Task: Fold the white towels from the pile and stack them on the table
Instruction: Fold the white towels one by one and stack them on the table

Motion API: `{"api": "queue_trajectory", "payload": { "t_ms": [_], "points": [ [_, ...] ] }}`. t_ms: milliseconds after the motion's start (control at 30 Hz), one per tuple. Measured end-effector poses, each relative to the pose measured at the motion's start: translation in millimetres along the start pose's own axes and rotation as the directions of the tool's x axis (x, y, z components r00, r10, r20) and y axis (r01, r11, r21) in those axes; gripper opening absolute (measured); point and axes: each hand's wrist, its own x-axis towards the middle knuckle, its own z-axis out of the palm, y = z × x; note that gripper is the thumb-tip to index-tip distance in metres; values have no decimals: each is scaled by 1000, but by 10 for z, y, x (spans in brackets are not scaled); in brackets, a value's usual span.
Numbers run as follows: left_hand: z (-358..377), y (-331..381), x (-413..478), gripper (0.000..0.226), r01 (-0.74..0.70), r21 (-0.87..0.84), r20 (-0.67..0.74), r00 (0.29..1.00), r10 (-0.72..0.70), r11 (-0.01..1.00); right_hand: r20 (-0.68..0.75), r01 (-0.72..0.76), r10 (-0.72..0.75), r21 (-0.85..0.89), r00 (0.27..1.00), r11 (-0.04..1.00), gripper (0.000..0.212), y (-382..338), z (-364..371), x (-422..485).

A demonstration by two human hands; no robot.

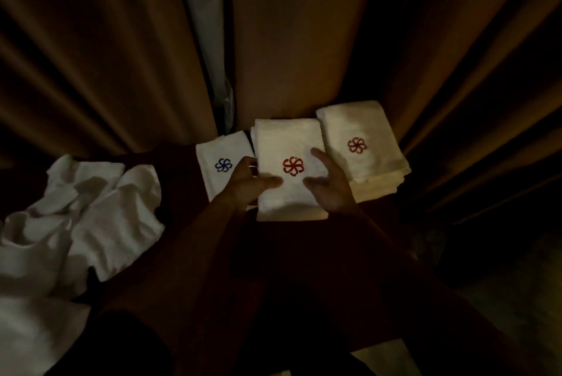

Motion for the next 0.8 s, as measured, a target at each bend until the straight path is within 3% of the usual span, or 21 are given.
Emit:
{"api": "queue_trajectory", "payload": {
  "t_ms": [200, 333, 467, 533, 667, 800],
  "points": [
    [91, 189, 460, 61, 34, -25, -110, 993, -36, 999, 94, -101, 106, -58, 990, 993, 67, -112, -44, 692],
    [72, 168, 659, 62, 69, 11, -140, 988, -67, 998, 147, -107, 134, -173, 980, 979, 69, -147, 9, 885],
    [89, 51, 778, 63, 74, 68, -131, 989, -65, 995, 200, -8, 77, -325, 977, 946, 71, -62, 45, 884],
    [92, -16, 819, 66, 68, 86, -138, 989, -56, 994, 179, -58, 140, -399, 974, 915, 73, -31, 75, 884],
    [99, -70, 855, 65, 52, 86, -151, 988, -38, 995, 153, -30, 104, -427, 983, 904, 71, -12, 131, 860],
    [128, -65, 857, 59, 3, 42, -161, 987, 4, 999, 123, -38, 80, -309, 989, 950, 72, -60, 92, 908]
  ]
}}
